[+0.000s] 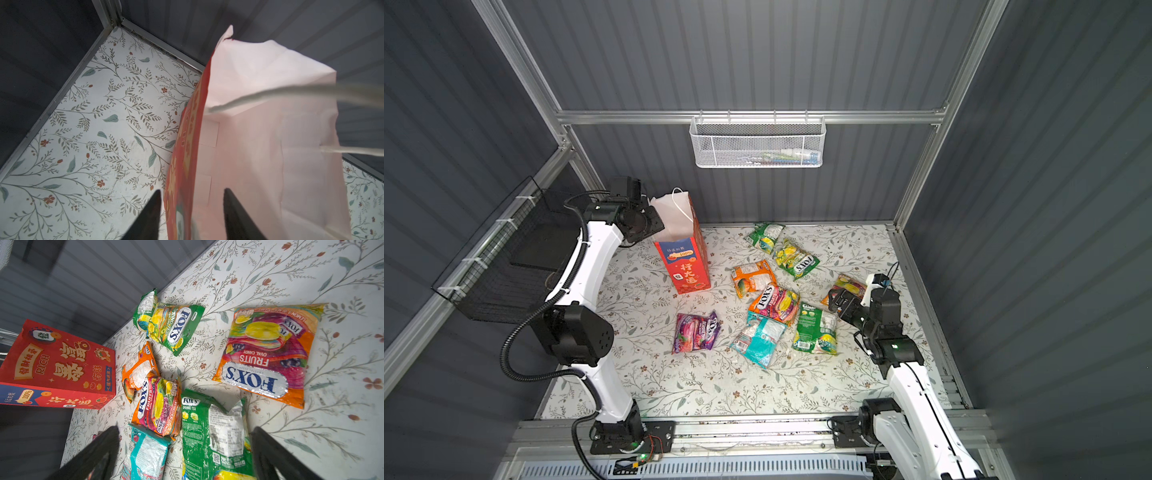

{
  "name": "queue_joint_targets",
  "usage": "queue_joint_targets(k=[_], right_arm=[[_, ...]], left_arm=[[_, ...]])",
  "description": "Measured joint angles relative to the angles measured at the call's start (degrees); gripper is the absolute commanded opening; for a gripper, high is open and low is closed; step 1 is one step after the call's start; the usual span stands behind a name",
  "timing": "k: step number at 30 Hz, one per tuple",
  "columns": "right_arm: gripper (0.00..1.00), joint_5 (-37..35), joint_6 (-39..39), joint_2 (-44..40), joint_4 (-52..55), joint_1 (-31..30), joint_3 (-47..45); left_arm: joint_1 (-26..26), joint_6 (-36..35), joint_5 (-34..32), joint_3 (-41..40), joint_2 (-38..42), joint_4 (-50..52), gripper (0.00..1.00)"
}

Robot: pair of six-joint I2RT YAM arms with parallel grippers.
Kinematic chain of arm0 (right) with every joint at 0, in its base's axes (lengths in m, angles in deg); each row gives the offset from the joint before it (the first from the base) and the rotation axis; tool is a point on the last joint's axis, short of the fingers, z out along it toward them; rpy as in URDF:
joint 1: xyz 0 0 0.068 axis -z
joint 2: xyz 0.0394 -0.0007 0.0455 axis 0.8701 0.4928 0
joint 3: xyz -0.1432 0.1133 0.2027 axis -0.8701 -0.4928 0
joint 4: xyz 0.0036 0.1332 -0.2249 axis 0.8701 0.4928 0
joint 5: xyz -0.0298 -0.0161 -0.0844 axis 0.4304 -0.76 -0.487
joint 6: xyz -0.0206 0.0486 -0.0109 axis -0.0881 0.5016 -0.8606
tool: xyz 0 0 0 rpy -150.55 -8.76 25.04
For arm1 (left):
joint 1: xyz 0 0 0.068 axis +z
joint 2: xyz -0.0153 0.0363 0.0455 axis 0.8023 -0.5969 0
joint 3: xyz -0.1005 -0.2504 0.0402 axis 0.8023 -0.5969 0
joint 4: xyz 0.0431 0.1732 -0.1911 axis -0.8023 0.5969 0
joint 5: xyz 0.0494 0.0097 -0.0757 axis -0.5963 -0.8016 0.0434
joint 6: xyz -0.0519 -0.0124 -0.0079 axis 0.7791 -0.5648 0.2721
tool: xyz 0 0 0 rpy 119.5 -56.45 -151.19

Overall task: Place the snacks into the paper bag
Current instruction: Pick up the paper bag from the top-left of the table.

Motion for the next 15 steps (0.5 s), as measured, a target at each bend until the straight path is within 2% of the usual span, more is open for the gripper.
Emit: queue_joint_targets(k=[3,9,15], right_arm=[[0.99,0.2,0.0,0.0,0.0,0.0,0.0],[0.99,0.1,0.0,-0.6,0.0,-0.2,0.0],[0.99,-0.1,0.0,0.0,1.1,-0.2,0.2]], left_arm=[[0.0,0.0,-0.3,1.9,-1.3,1.1,0.31],[0.0,0.0,-0.4,4.9,-3.7,2.6,0.02],[0.0,-0.5,0.5,4.9,-3.4,3.2,0.0]])
